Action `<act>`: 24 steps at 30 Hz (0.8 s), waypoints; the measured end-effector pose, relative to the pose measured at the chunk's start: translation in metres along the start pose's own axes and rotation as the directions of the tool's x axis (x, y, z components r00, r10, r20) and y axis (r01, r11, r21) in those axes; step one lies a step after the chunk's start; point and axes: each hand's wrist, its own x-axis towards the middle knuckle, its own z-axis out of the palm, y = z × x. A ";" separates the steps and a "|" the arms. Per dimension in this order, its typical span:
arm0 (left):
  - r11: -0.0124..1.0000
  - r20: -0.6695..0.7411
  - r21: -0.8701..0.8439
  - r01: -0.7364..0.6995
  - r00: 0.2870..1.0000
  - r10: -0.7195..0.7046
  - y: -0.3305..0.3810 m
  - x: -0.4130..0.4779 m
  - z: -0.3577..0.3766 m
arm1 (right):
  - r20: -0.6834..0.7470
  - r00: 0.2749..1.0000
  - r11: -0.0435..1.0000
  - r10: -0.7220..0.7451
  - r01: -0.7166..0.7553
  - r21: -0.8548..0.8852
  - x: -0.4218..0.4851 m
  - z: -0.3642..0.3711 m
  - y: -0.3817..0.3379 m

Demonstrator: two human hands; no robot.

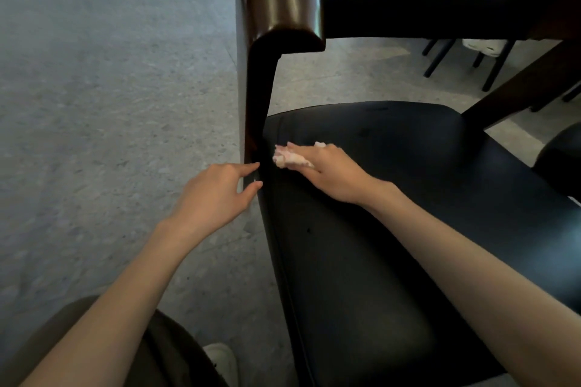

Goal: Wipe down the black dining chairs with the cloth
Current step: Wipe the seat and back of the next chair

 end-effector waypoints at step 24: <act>0.996 0.005 -0.056 0.067 0.998 -0.066 0.017 0.015 0.009 | -0.096 0.994 0.994 0.046 -0.055 -0.092 0.058 0.002 0.018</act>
